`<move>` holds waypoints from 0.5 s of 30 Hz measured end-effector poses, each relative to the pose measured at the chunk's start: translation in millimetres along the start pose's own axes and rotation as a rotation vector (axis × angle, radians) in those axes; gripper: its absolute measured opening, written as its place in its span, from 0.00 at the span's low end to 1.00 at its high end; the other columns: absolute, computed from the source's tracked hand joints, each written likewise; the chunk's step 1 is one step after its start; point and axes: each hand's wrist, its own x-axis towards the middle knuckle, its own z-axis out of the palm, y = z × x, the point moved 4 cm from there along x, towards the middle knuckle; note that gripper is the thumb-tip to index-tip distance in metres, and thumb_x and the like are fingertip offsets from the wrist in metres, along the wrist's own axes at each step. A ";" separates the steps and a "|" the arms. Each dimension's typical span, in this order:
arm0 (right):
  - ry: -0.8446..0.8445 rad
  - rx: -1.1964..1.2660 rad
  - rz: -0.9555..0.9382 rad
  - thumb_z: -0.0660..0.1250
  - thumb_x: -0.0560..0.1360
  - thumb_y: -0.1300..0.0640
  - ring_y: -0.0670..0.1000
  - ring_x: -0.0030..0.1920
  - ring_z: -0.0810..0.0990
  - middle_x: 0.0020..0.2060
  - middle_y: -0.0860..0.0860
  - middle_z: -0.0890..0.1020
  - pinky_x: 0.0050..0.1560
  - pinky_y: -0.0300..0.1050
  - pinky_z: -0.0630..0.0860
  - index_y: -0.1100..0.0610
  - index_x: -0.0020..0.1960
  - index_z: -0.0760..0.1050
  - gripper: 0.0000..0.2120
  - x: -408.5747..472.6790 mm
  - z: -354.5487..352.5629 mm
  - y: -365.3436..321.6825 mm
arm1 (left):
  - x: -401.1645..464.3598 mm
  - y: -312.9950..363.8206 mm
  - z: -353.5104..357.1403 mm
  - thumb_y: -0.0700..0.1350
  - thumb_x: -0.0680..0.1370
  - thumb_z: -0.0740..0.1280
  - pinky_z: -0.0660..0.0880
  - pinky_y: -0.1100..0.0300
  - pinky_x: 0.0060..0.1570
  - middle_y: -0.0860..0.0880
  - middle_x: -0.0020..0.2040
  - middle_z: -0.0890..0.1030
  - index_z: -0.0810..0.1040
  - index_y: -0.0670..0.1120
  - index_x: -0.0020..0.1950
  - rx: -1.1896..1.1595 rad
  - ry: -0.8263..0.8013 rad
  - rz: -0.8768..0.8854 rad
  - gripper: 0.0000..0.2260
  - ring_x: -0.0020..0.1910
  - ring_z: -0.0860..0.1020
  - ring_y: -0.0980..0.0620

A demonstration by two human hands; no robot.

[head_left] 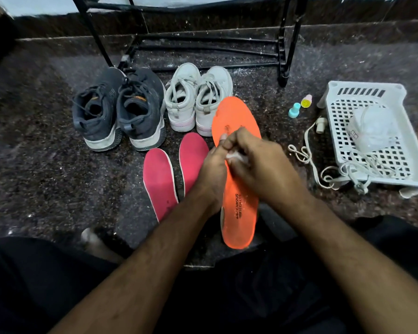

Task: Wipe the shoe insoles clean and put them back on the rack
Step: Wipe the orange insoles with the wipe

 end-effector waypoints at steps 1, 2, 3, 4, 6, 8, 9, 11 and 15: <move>0.036 0.006 0.018 0.69 0.73 0.64 0.47 0.42 0.78 0.43 0.45 0.80 0.46 0.42 0.73 0.55 0.54 0.75 0.11 4.0 -3.1 5.5 | -0.6 -2.9 0.7 0.55 0.84 0.58 0.72 0.45 0.65 0.38 0.55 0.80 0.75 0.43 0.65 0.003 -0.011 -0.005 0.18 0.54 0.79 0.41; 0.104 0.023 0.066 0.69 0.73 0.64 0.45 0.40 0.77 0.42 0.44 0.80 0.45 0.40 0.72 0.55 0.54 0.75 0.12 9.1 -11.2 14.7 | -0.9 -6.0 0.9 0.55 0.84 0.58 0.72 0.44 0.65 0.37 0.58 0.80 0.76 0.42 0.66 0.016 -0.019 -0.008 0.20 0.56 0.79 0.40; 0.183 0.038 0.128 0.69 0.72 0.64 0.44 0.38 0.76 0.41 0.44 0.80 0.44 0.39 0.72 0.54 0.53 0.74 0.12 14.4 -21.2 25.1 | -2.5 -8.1 3.8 0.55 0.84 0.57 0.73 0.43 0.65 0.37 0.62 0.79 0.75 0.41 0.69 0.035 -0.039 -0.011 0.22 0.58 0.78 0.40; 0.253 0.049 0.183 0.70 0.72 0.64 0.44 0.37 0.76 0.41 0.45 0.80 0.43 0.38 0.72 0.54 0.53 0.73 0.12 18.1 -31.0 33.8 | -5.1 -9.2 7.6 0.55 0.84 0.57 0.74 0.43 0.65 0.38 0.63 0.79 0.73 0.42 0.71 0.049 -0.056 -0.022 0.23 0.58 0.79 0.41; 0.298 0.075 0.224 0.71 0.72 0.63 0.43 0.37 0.75 0.40 0.47 0.79 0.42 0.35 0.71 0.54 0.52 0.71 0.12 16.2 -35.4 37.2 | -11.4 -8.0 15.0 0.53 0.84 0.56 0.76 0.48 0.61 0.42 0.59 0.82 0.72 0.42 0.73 0.042 -0.068 -0.051 0.22 0.53 0.82 0.45; 0.215 0.101 0.174 0.71 0.73 0.63 0.44 0.38 0.77 0.41 0.47 0.79 0.42 0.36 0.72 0.53 0.51 0.70 0.12 7.6 -22.9 21.0 | -12.3 -5.4 16.0 0.51 0.85 0.54 0.75 0.52 0.61 0.43 0.52 0.83 0.75 0.41 0.69 -0.021 -0.090 -0.078 0.20 0.50 0.82 0.48; 0.158 0.111 0.133 0.71 0.73 0.63 0.44 0.39 0.77 0.41 0.46 0.79 0.43 0.36 0.73 0.53 0.51 0.70 0.13 2.6 -15.1 11.8 | -10.9 -4.2 14.5 0.51 0.85 0.53 0.76 0.54 0.59 0.43 0.50 0.84 0.77 0.41 0.64 -0.052 -0.109 -0.084 0.19 0.49 0.82 0.48; 0.107 0.112 0.080 0.71 0.72 0.64 0.42 0.41 0.78 0.42 0.44 0.79 0.45 0.35 0.73 0.53 0.52 0.71 0.13 -1.1 -9.8 6.2 | -8.7 -3.4 12.0 0.50 0.85 0.52 0.80 0.57 0.53 0.44 0.46 0.85 0.80 0.42 0.55 -0.081 -0.145 -0.087 0.20 0.46 0.84 0.49; 0.275 0.078 0.216 0.70 0.72 0.63 0.43 0.40 0.77 0.43 0.45 0.81 0.46 0.38 0.74 0.54 0.53 0.73 0.12 15.1 -33.2 37.8 | -11.0 -5.8 15.4 0.52 0.84 0.55 0.79 0.55 0.49 0.46 0.43 0.86 0.79 0.44 0.59 -0.041 -0.130 -0.069 0.17 0.41 0.84 0.50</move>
